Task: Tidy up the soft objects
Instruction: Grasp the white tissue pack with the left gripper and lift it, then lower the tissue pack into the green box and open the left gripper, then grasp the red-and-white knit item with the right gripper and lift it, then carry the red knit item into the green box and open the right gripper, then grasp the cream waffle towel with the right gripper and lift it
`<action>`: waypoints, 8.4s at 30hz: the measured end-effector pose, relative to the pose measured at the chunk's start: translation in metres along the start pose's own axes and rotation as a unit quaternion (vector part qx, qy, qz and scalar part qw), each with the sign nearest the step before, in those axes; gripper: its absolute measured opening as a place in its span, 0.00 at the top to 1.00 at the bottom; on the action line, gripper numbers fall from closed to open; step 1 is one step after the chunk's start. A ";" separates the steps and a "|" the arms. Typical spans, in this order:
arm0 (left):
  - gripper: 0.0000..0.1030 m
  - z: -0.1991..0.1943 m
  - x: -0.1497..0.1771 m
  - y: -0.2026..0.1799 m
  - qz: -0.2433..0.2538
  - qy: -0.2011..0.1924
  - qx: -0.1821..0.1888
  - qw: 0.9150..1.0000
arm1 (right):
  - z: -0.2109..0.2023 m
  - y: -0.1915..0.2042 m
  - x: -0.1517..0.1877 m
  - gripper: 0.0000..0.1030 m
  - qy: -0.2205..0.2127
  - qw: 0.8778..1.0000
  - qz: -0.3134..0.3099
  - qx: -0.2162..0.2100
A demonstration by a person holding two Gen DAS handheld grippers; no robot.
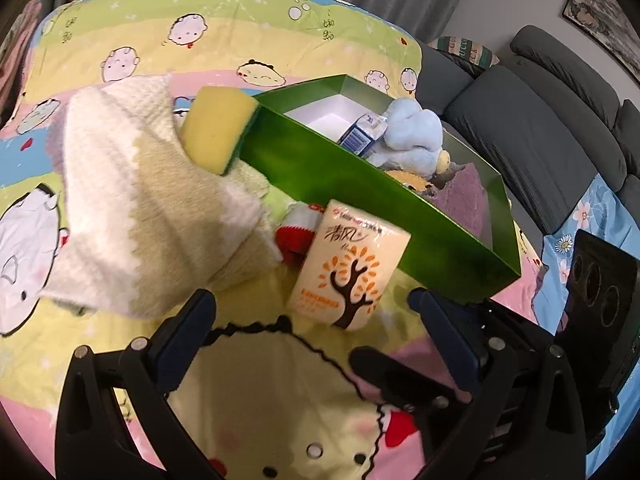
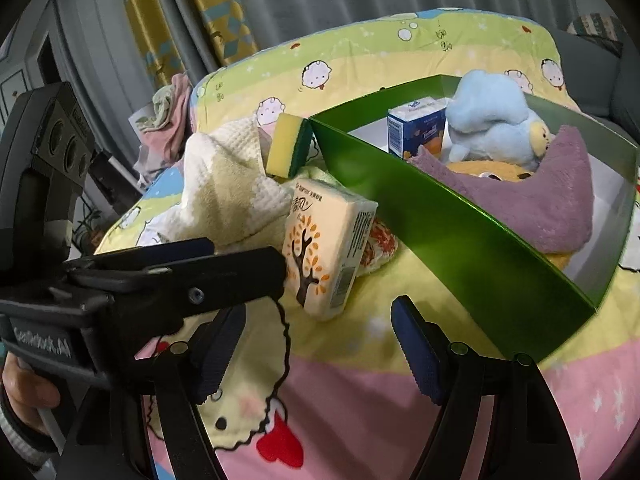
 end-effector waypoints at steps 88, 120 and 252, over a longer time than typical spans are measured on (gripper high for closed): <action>0.04 0.071 -0.109 -0.124 0.148 -0.006 0.005 0.989 | -0.036 -0.107 -0.095 0.56 -0.082 0.989 0.058 0.110; 0.01 -0.061 -0.034 0.000 0.012 -0.071 -0.131 0.989 | -0.091 -0.018 -0.049 0.09 -0.151 0.986 -0.006 0.064; 0.15 -0.030 -0.067 -0.056 0.075 -0.040 -0.038 0.996 | -0.104 -0.068 -0.056 0.36 -0.065 0.991 0.007 0.118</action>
Point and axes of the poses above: each gripper's, at about its wrist camera, not at the fingertips, and z roughly the way its jaws point, y to its left, x to its underside, the point moved 9 cm from there along z, roughly the way its jaws point, and after that the axes turned 2 degrees about z, right-handed, at the moved point
